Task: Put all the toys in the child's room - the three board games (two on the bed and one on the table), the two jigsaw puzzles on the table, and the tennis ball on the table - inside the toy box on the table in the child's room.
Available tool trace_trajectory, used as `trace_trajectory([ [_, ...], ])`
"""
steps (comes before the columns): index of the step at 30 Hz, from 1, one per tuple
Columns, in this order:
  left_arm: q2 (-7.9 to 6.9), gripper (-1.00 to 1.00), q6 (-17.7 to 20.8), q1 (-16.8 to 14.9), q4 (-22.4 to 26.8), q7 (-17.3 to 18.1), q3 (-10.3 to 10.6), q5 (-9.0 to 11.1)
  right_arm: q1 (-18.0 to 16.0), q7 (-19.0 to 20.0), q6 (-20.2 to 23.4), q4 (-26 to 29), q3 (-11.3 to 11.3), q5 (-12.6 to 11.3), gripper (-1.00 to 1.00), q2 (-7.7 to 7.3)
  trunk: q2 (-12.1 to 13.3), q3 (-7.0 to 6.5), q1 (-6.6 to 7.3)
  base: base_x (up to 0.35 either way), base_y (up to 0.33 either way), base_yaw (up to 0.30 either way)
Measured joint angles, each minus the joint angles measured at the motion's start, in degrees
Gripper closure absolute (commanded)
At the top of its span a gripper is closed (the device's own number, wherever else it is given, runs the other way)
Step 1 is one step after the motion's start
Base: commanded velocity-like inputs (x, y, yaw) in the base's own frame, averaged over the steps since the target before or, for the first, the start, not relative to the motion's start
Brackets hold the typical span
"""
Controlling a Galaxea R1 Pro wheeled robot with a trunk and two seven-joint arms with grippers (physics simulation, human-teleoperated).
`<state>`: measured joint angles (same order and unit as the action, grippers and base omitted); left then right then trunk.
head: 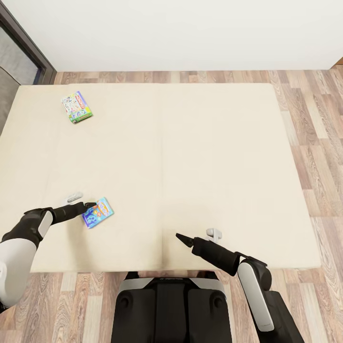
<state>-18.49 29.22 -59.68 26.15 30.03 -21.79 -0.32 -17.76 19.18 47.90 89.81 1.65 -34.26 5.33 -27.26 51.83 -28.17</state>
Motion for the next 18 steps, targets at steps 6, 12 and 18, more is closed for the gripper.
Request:
trace_trajectory([
  [6, 0.0, -1.0, -0.08, -0.01, 0.0, 0.1, 0.03, 0.0, -0.01, 0.01, 0.0, 0.0, 0.0, 0.0, -1.0, 0.0, 0.0, 0.24, 0.0, 0.0, 0.0, 0.0],
  [12, 0.0, -1.0, -0.12, -0.02, 0.0, 0.17, 0.08, 0.0, 0.0, 0.0, 0.0, -0.01, 0.0, 0.0, -1.0, 0.0, 0.0, 0.63, 0.0, 0.0, 0.0, 0.0],
  [18, 0.0, -1.0, -0.17, 0.01, 0.0, 0.2, 0.09, 0.0, 0.01, 0.01, 0.0, -0.01, 0.0, 0.04, -1.0, 0.0, 0.0, 1.06, 0.0, 0.0, 0.0, 0.0],
])
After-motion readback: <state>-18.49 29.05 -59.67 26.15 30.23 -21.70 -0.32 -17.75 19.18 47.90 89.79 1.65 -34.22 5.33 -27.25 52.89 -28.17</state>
